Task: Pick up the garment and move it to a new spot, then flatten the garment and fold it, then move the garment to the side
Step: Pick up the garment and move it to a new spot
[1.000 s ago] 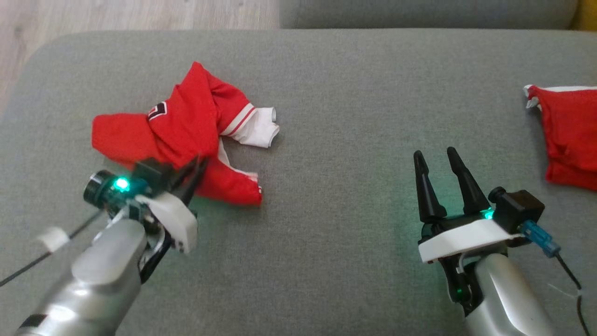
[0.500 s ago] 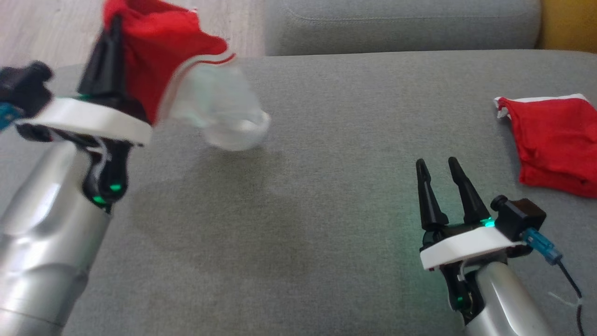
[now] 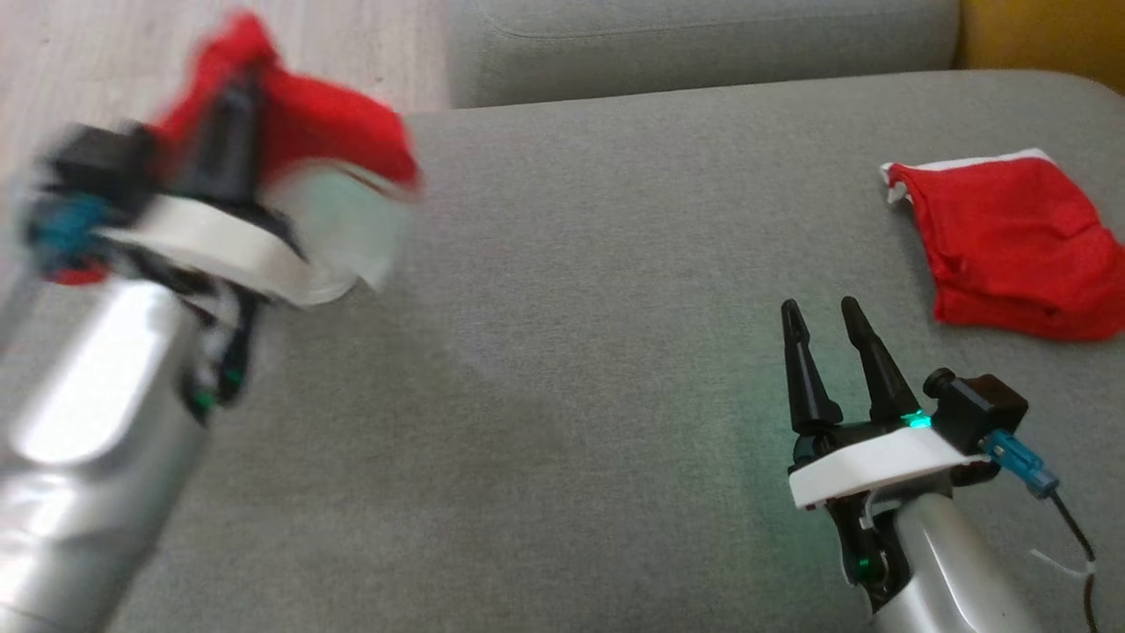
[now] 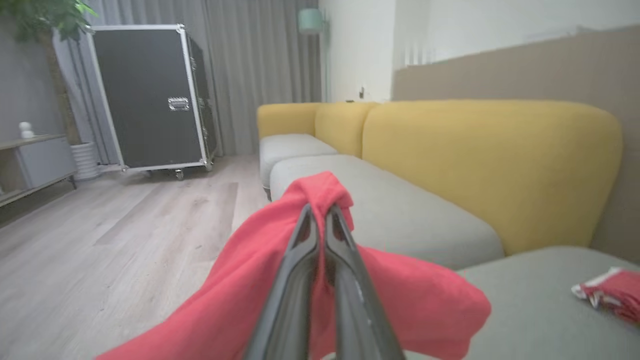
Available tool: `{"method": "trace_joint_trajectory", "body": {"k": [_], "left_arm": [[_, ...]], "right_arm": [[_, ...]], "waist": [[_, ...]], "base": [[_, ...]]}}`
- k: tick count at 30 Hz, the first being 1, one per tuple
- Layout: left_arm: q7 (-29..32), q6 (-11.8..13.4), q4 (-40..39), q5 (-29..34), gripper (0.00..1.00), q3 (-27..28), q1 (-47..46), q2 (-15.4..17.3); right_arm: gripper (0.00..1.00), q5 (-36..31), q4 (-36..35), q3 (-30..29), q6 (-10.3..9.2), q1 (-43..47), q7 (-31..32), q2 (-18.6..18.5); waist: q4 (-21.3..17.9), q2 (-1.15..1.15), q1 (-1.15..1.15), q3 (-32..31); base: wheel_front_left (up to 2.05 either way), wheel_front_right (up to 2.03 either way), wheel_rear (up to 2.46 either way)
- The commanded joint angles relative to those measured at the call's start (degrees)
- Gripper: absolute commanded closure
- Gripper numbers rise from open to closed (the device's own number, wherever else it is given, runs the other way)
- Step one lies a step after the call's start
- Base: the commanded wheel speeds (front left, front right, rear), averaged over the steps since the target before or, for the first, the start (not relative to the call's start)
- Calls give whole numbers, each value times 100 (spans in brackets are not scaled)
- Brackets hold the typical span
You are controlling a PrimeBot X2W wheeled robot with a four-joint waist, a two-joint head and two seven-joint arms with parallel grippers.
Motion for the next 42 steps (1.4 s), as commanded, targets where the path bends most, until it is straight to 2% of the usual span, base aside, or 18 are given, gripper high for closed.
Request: {"method": "trace_joint_trajectory", "body": {"k": [1, 3, 4, 9, 10, 11, 16, 21, 25, 30, 35, 39, 42], "left_arm": [[45, 42, -175, 111, 100, 136, -218, 154], [179, 95, -167, 296, 100, -179, -142, -23], [285, 108, -99, 398, 100, -469, -47, -273], [343, 91, 267, 485, 100, -1031, 189, -1037], [295, 100, 358, 493, 56, -1097, 221, -1190], [239, 85, 444, 496, 0, -1160, 247, -1334], [-79, -76, 772, 454, 0, -1304, 266, -1833], [-546, -216, 822, 418, 0, -1124, 148, -1875], [-767, -254, 667, 370, 0, -784, 137, -1722], [-847, -59, 407, 471, 0, -234, 417, -1238], [-855, 131, -44, 692, 0, 458, 1201, -750], [-856, 164, -431, 892, 0, 891, 2122, -663], [-856, 190, -614, 934, 0, 1109, 2554, -768]], "right_arm": [[0, 34, -201, 136, -5, -160, -62, -6], [0, 52, -223, 157, -5, -195, -62, -6], [0, 69, -248, 181, -5, -240, -62, -6], [0, 94, -314, 192, -5, -370, -62, -6], [0, 104, -329, 189, -5, -392, -62, -6], [0, 111, -341, 186, -5, -411, -62, -6], [0, 118, -375, 145, -5, -432, -62, -6], [0, 58, -379, -41, -5, -374, -62, -6], [0, -16, -324, -133, -5, -315, -62, -6], [0, -54, -311, -161, -5, -243, -62, -6], [0, -76, -290, -154, -5, -84, -62, -6], [0, -61, -241, -131, -5, 82, -62, -6], [0, -61, -217, -139, -5, 157, -62, -6]], "waist": [[-41, 0, 0, 26], [-116, 0, 0, 83], [-207, 0, 0, 151], [-500, 0, 0, 329], [-559, 0, 0, 365], [-611, 0, 0, 393], [-724, 0, 0, 456], [-545, 0, 0, 416], [-279, 0, 0, 289], [40, 0, 0, 53], [324, 0, 0, -191], [502, 0, 0, -354], [581, 0, 0, -406]], "base": [[0, 0, 0], [0, 0, 0], [0, 0, 0], [0, 0, 0], [0, 0, 0], [0, 0, 0], [0, 0, 0], [0, 0, 0], [0, 0, 0], [0, 0, 0], [0, 0, 0], [0, 0, 0], [0, 0, 0]]}}
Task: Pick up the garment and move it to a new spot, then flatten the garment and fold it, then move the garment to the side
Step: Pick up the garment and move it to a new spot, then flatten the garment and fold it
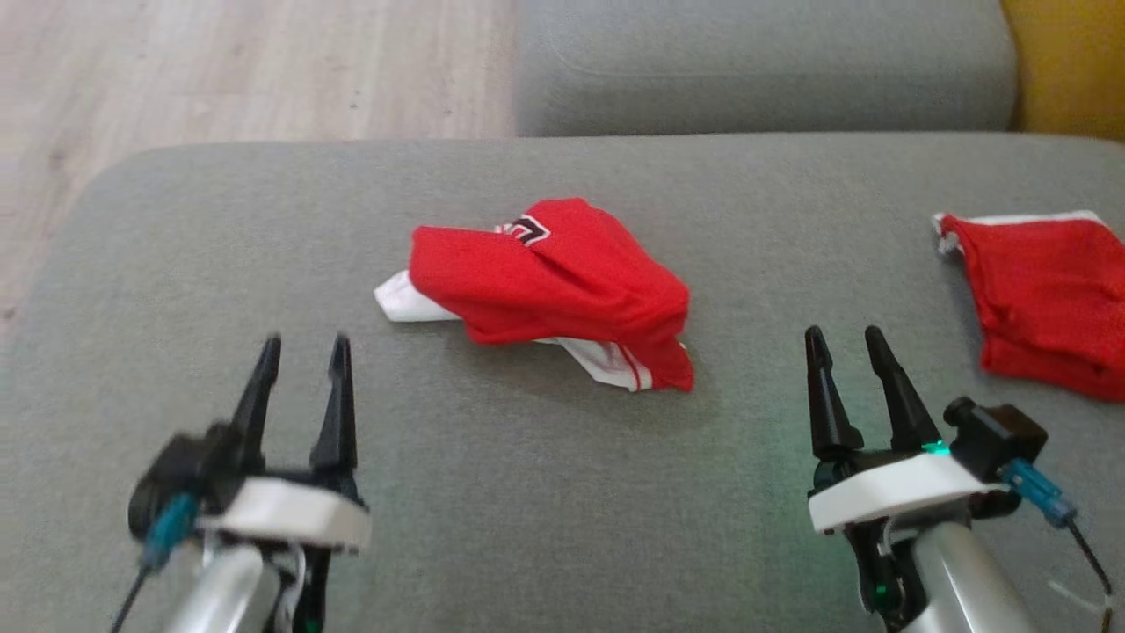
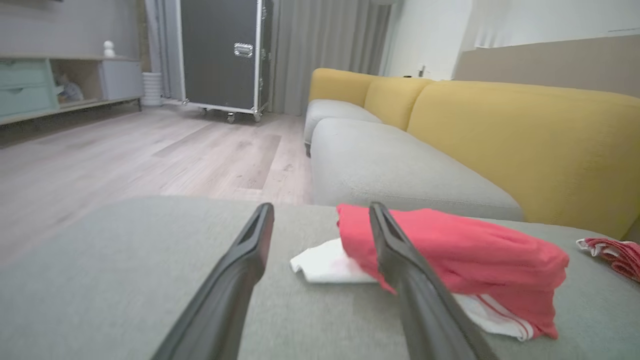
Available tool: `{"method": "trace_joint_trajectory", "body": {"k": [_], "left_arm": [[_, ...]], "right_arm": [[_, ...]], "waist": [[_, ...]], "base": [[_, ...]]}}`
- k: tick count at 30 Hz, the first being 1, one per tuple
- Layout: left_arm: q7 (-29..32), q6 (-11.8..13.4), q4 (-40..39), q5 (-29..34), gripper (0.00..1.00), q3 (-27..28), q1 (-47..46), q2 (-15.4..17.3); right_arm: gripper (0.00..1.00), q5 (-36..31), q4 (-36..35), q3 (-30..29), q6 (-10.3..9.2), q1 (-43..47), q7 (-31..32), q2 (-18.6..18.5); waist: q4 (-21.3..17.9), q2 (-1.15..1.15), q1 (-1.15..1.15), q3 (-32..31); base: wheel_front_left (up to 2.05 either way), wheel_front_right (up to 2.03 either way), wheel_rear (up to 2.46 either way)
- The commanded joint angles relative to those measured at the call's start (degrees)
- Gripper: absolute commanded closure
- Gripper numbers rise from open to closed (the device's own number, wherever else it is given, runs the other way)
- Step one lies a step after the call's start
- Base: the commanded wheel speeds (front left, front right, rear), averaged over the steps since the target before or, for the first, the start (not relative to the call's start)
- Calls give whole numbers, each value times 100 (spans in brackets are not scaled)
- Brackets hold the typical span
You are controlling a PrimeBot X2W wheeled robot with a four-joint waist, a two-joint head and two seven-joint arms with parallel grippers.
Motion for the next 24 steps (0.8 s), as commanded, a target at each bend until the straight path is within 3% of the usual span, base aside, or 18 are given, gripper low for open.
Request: {"method": "trace_joint_trajectory", "body": {"k": [1, 9, 17, 24], "left_arm": [[-53, 37, -253, 41, 0, 329, -186, 63], [-54, -193, -512, 399, 0, 763, 262, -322], [-54, -485, -362, 600, 0, 909, 195, -597], [-54, -678, -193, 754, 0, 991, 73, -800]], "right_arm": [[0, -15, -165, 124, -5, -109, -62, -7], [0, -159, -111, 204, -5, -142, -62, -7], [0, -652, 762, 754, -5, -670, 213, -7], [0, -277, 1434, 1302, -5, -1232, 321, -7]], "waist": [[108, 0, 1, -81], [332, 0, 1, -3], [471, 0, 1, 220], [648, 0, 1, 406]], "base": [[0, 0, 0], [0, 0, 0], [0, 0, 0], [0, 0, 0]]}}
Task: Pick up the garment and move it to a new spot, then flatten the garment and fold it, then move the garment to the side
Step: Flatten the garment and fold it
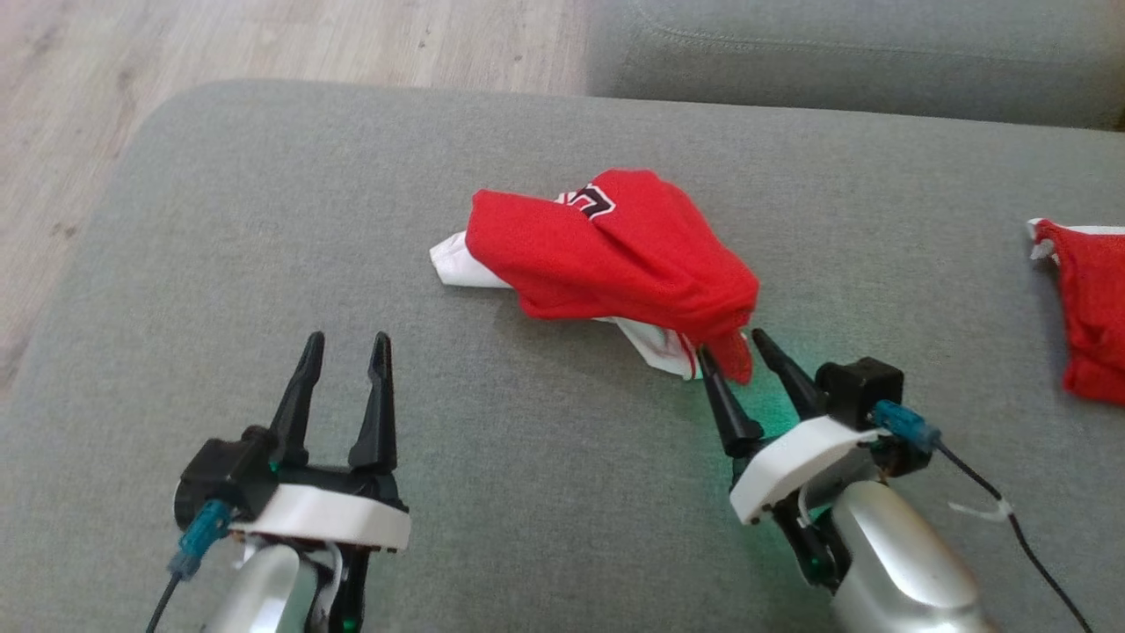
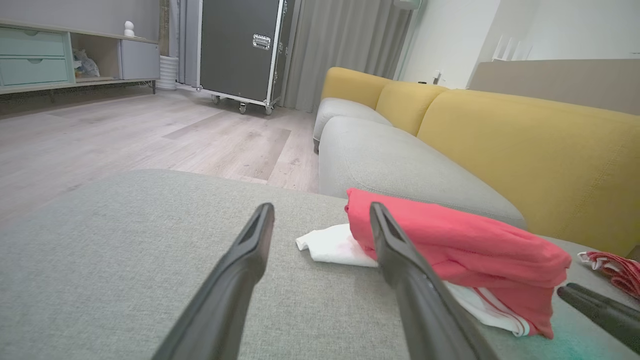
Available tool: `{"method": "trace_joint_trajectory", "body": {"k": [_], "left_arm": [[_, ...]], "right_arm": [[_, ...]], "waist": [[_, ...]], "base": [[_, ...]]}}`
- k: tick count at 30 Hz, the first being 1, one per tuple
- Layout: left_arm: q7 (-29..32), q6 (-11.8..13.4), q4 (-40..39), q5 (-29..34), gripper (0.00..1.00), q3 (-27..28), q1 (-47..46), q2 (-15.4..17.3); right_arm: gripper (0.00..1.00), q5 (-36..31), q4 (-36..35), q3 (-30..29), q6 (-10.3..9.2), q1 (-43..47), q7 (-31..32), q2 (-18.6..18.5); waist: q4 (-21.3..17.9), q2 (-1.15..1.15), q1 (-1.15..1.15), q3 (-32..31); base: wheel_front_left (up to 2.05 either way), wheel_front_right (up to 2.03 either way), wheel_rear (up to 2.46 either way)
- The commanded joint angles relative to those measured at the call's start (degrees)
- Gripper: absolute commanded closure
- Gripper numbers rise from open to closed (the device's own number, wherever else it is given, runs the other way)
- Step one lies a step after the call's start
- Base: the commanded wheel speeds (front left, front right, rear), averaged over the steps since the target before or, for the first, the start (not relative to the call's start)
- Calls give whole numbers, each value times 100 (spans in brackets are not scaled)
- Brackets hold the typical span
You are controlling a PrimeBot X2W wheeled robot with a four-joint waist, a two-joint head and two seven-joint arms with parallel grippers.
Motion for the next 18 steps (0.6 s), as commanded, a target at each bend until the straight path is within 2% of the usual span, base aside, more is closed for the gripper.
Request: {"method": "trace_joint_trajectory", "body": {"k": [1, 8, 18], "left_arm": [[-54, -58, -110, 65, 0, 286, -320, 20], [-54, -197, -5, 197, 0, 425, -374, -77], [-54, -290, 80, 366, 0, 577, -365, -204]], "right_arm": [[0, 175, 8, 253, -5, -288, -8, 0], [0, 801, 279, 626, -5, -735, -214, 0], [0, 1232, 19, 766, -5, -927, -388, 0]], "waist": [[72, 0, -1, 74], [132, 0, -1, 166], [55, 0, -1, 155]], "base": [[0, 0, 0], [0, 0, 0], [0, 0, 0]]}}
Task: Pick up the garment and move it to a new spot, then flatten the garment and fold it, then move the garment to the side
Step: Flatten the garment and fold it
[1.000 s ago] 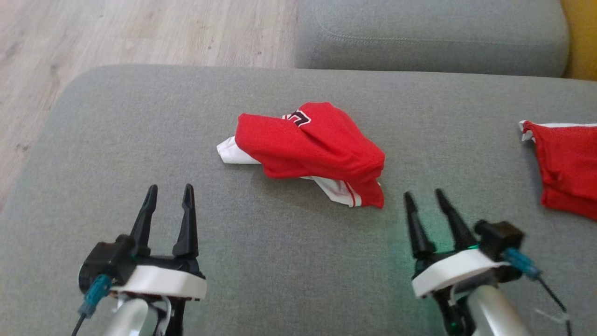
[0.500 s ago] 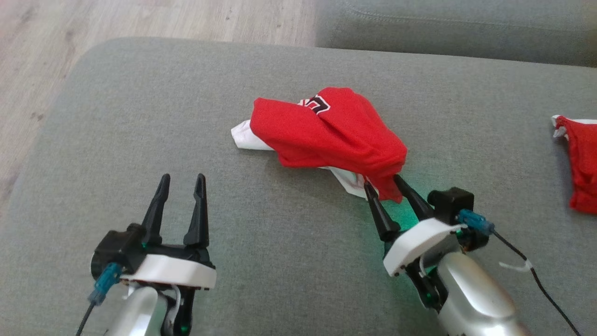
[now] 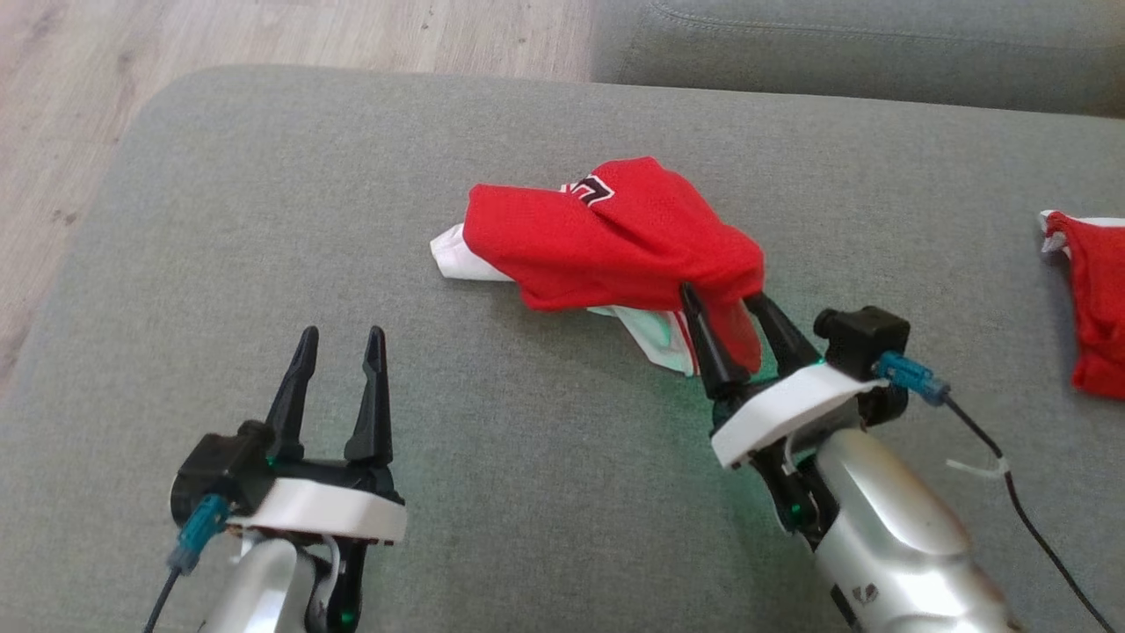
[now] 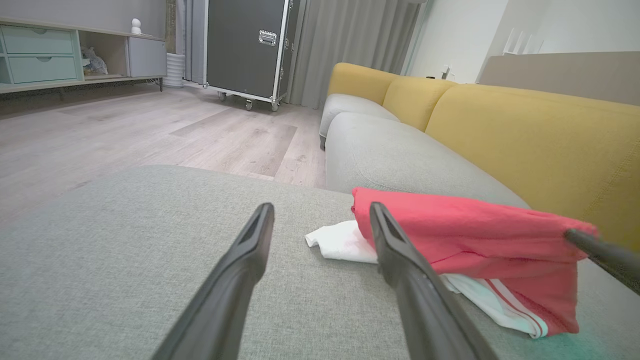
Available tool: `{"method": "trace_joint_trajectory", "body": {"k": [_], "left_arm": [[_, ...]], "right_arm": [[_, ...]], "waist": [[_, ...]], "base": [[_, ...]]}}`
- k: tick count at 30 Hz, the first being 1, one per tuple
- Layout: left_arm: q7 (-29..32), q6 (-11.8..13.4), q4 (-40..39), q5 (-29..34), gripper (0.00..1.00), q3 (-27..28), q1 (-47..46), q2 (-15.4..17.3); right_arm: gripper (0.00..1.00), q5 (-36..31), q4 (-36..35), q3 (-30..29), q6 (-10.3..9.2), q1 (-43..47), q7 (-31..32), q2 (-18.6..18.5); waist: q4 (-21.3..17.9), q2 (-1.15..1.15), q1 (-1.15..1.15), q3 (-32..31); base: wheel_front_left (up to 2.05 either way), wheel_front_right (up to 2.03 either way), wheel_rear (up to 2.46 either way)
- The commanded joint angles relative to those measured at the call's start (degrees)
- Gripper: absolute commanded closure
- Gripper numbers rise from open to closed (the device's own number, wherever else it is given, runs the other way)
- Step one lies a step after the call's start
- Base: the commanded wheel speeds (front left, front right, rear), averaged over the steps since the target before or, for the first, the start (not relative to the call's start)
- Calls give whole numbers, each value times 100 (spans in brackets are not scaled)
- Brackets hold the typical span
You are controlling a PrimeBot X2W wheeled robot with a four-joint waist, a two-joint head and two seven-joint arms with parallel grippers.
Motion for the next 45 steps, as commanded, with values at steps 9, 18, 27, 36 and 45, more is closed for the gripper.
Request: {"method": "trace_joint_trajectory", "body": {"k": [9, 18, 27, 36, 45], "left_arm": [[-54, -84, -96, 153, 0, 311, -213, -51], [-54, -164, -37, 227, 0, 396, -184, -149], [-55, -204, -5, 278, 0, 528, -53, -213], [-55, -231, -9, 282, 0, 607, 45, -347], [-55, -260, 16, 276, 0, 710, 208, -432]], "right_arm": [[0, 44, -736, -159, -5, -119, -77, 31], [100, 368, -241, 175, -5, -454, -78, 31], [100, 421, -102, -85, -5, -911, -78, 31], [100, 421, -15, 143, -5, -2128, -78, 31], [100, 1362, 39, 450, -5, -3880, -79, 31]], "waist": [[-50, 0, -1, -58], [-24, 0, -1, -137], [58, 0, -1, -369], [333, 0, -1, -690], [621, 0, -1, -916]], "base": [[0, 0, 0], [0, 0, 0], [0, 0, 0], [0, 0, 0], [0, 0, 0]]}}
